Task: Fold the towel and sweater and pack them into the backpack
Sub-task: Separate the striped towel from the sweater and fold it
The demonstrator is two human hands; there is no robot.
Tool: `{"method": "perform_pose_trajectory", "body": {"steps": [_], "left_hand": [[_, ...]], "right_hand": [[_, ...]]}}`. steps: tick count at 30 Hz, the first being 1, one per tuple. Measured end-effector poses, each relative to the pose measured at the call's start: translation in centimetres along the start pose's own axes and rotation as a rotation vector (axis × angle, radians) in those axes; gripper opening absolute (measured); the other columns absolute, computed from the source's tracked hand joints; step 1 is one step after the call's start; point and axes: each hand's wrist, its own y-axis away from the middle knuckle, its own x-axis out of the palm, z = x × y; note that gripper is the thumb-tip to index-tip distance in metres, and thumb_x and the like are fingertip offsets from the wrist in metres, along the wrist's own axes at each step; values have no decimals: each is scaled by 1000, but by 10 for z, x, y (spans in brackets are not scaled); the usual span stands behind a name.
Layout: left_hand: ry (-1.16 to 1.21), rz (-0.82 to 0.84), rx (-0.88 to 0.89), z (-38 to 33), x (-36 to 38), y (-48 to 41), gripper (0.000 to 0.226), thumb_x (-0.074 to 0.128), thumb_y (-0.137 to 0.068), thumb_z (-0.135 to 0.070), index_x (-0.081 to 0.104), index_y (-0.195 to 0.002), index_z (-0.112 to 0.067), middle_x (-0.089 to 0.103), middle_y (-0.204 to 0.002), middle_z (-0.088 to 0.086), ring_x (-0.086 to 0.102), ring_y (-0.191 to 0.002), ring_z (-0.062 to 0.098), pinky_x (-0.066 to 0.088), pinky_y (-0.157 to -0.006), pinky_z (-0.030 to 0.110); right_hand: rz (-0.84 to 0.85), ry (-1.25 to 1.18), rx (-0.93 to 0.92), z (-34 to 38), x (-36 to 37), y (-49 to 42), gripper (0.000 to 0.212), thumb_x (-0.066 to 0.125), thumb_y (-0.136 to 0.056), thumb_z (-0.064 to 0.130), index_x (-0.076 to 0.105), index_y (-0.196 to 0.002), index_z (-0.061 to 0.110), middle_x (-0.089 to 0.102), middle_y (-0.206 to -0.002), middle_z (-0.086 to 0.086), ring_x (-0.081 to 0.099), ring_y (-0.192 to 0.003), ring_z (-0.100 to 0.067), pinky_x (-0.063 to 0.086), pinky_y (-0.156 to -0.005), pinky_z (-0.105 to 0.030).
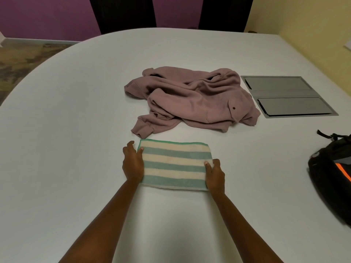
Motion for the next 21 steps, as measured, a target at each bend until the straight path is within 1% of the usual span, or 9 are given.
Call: {"method": "perform_pose_trajectory", "body": {"steps": [3,6,9,12,15,17,19,20,21], "left_hand": [[-131,-30,43,-5,-3,8,45,41,-97,-31,38,-135,-8,44,-131,17,53,-113,35,44,-91,46],[-262,-54,363,-4,-2,21,44,42,-96,-29,47,-130,0,52,-129,22,54,-114,38,46,-92,45],[-461,119,606,10,9,39,59,20,-98,-42,55,-124,-2,60,-124,20,60,-112,36,49,-88,49],[-595,252,610,25,16,45,70,7,-98,-50,52,-128,-6,58,-129,15,58,-116,34,42,-93,53],[-632,315,579,24,15,41,74,5,-98,-51,54,-127,-4,58,-129,16,58,-116,34,44,-90,54],[-566,305,600,22,12,41,81,0,-95,-55,48,-133,-3,50,-138,17,51,-124,35,37,-100,51],[-361,289,544,20,9,43,84,-2,-89,-61,33,-143,-6,31,-151,12,29,-140,29,17,-115,40],[-195,281,467,17,6,44,78,5,-91,-60,31,-144,-7,29,-152,10,25,-142,25,13,-117,35],[-20,252,399,14,3,46,68,17,-94,-53,37,-141,-7,35,-149,10,30,-139,24,18,-116,33]], "right_hand": [[-8,38,21,-2,-1,-2,33,37,-99,30,44,-114,2,60,-100,-14,61,-90,-30,47,-74,-33],[-3,21,33,-4,-5,-1,37,39,-98,33,45,-118,2,62,-107,-17,61,-94,-30,46,-75,-31],[31,-44,103,-3,-10,-2,44,48,-95,36,47,-123,4,60,-114,-15,57,-96,-26,42,-77,-27],[94,-139,191,1,-15,-9,46,57,-90,34,50,-124,4,59,-119,-14,56,-104,-28,41,-81,-27],[136,-198,211,10,-19,-13,41,62,-87,30,56,-119,4,62,-115,-14,58,-96,-26,45,-81,-31],[138,-236,195,21,-20,-12,40,63,-86,28,57,-118,5,63,-114,-14,60,-97,-27,49,-83,-34],[139,-238,163,38,-20,-8,42,62,-86,26,54,-121,7,62,-116,-13,59,-96,-26,48,-82,-33],[139,-225,139,48,-20,-5,42,62,-86,25,52,-124,7,61,-116,-13,58,-95,-24,47,-81,-31],[139,-203,106,57,-19,0,43,61,-87,24,51,-125,8,60,-117,-13,57,-95,-24,45,-79,-29]]}}
